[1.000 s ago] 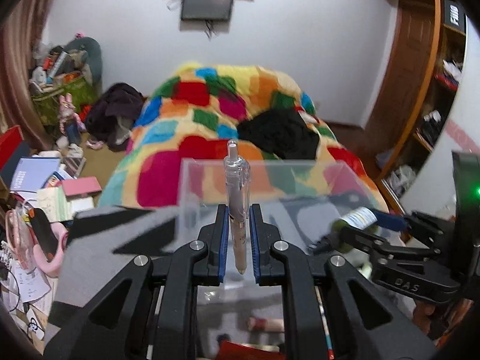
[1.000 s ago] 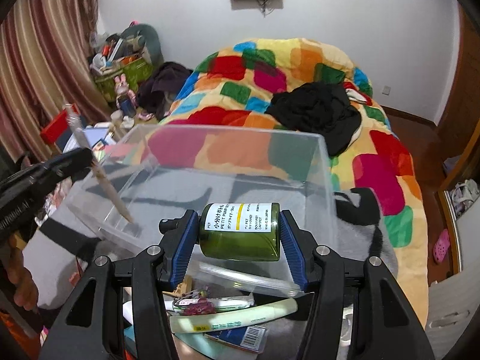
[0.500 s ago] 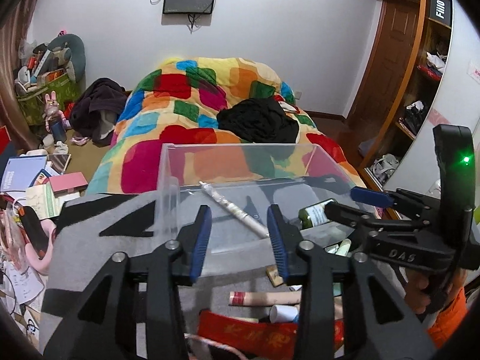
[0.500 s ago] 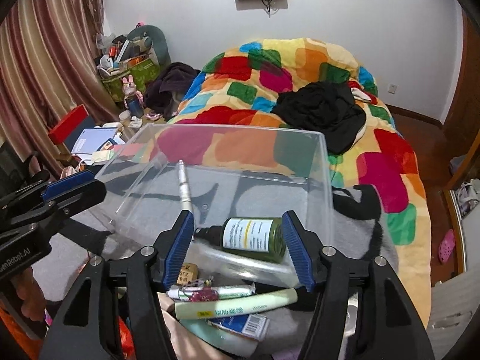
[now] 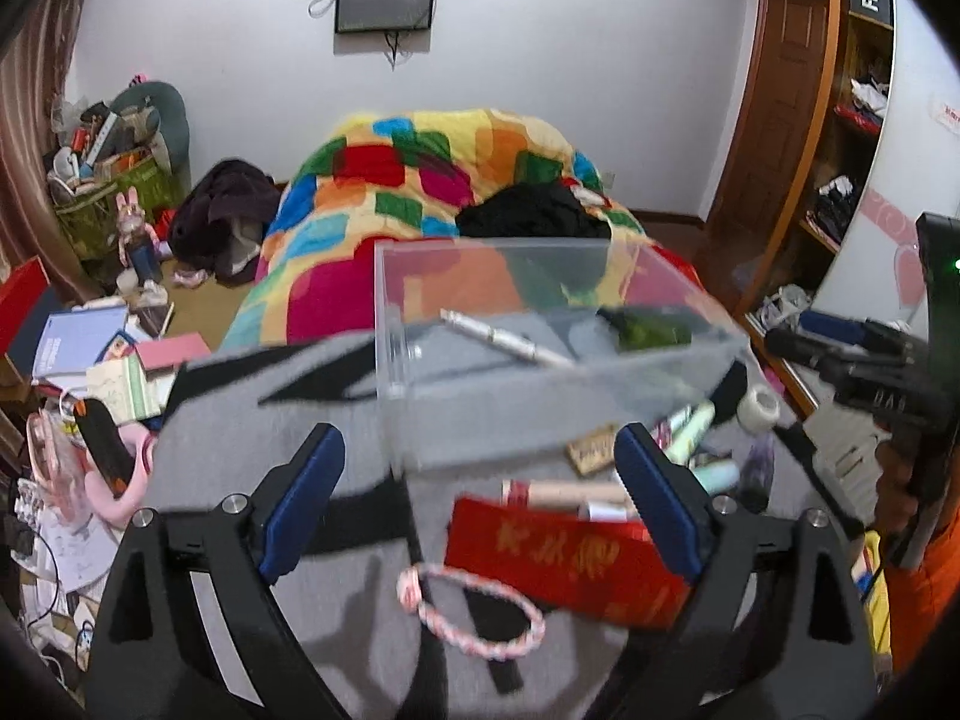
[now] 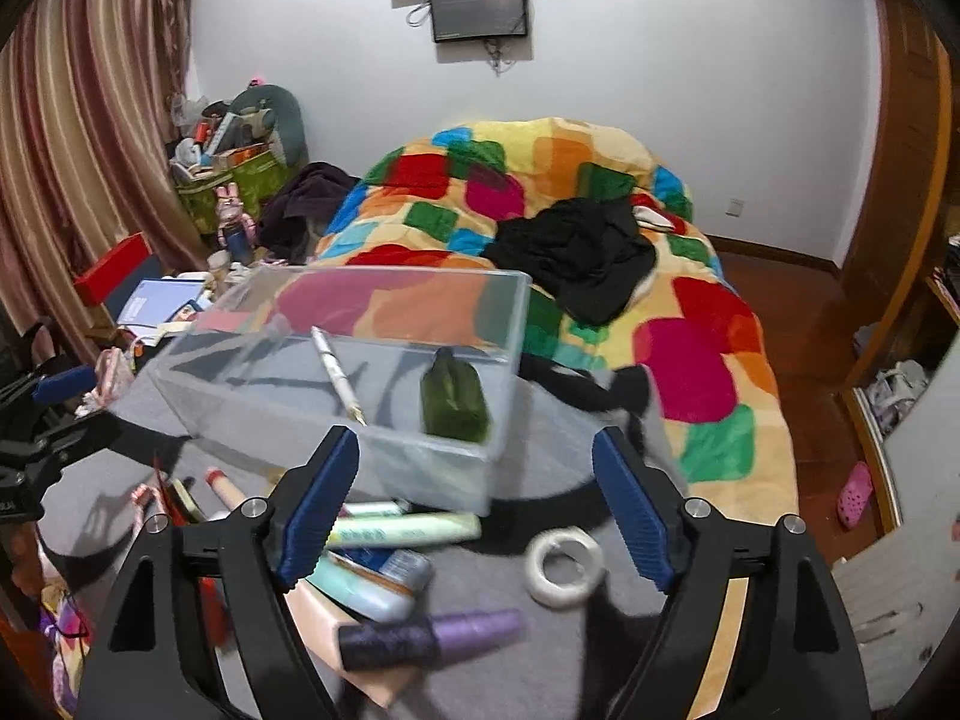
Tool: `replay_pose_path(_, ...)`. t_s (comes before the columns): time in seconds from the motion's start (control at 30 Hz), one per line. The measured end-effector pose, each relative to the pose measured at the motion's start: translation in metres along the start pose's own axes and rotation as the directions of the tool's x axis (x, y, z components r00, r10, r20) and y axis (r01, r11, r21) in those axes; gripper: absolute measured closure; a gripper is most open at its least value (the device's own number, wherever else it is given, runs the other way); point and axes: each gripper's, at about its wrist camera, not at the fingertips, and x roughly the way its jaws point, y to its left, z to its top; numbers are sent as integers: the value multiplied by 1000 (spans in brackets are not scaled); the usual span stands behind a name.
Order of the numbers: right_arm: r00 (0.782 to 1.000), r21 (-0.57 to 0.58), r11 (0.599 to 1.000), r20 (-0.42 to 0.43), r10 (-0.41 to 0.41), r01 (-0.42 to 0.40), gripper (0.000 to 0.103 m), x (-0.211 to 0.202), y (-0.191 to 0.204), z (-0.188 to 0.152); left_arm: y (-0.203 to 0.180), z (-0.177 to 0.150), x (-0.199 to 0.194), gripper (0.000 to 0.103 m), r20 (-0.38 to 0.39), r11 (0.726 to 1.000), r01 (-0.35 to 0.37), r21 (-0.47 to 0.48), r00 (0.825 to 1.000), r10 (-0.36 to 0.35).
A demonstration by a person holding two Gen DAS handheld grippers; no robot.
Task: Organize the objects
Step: 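Grasp the braided bracelet with the left tool while the right tool grasps the tape roll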
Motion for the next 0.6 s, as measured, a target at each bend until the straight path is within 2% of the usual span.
replay_pose_path(0.1, 999, 7, 999, -9, -35, 35, 24, -2, -11, -10, 2, -13, 2, 6, -23, 1000, -5, 3, 1000, 5)
replay_pose_path(0.23, 996, 9, 997, -37, -79, 79, 24, -1, -27, -27, 10, -39, 11, 5, -75, 999, -51, -2, 996, 51)
replay_pose_path(0.37, 992, 30, 995, -82, -93, 96, 24, 4, -42, -44, 27, -55, 18, 6, -117, 995, -85, -48, 990, 79)
replay_pose_path(0.43, 991, 39, 995, -102, -92, 96, 24, 8, -48, -51, 35, -61, 19, 10, -133, 994, -86, -71, 988, 76)
replay_pose_path(0.5, 989, 38, 996, -129, -80, 85, 24, 15, -50, -56, 40, -64, 23, 22, -151, 993, -81, -83, 986, 68)
replay_pose_path(0.6, 985, 28, 996, -151, -84, 90, 24, 24, -50, -57, 43, -68, 30, 30, -170, 993, -87, -85, 983, 72)
